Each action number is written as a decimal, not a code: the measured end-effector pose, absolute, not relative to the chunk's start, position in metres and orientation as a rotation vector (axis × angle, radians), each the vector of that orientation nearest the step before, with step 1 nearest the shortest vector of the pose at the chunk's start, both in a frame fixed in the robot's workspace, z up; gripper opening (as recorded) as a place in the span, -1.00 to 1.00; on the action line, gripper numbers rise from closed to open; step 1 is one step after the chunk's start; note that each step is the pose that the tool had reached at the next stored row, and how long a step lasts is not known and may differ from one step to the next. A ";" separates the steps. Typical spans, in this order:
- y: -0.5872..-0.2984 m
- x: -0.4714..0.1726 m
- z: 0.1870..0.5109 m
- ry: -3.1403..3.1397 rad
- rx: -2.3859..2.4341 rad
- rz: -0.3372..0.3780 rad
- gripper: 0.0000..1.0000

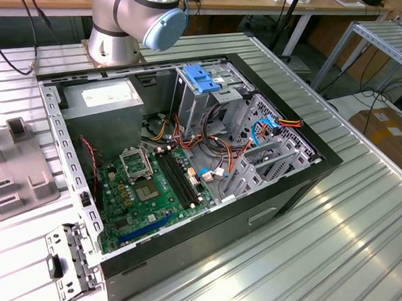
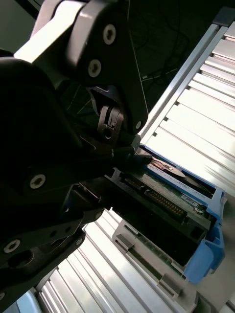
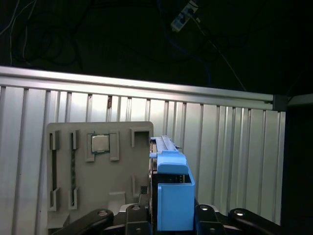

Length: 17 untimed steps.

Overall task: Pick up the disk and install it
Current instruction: 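Pick up the disk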

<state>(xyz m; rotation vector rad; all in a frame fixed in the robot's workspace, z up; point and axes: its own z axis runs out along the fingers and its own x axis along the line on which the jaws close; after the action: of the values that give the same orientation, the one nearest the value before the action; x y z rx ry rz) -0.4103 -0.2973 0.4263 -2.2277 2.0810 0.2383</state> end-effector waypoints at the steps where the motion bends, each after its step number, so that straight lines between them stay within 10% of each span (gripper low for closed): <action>1: -0.297 -0.410 0.428 2.081 -2.228 0.238 -0.27; 17: -0.297 -0.410 0.451 2.081 -2.228 0.238 -0.27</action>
<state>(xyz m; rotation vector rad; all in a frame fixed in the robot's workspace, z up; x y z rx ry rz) -0.4103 -0.2973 0.4509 -2.2276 2.0810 0.2384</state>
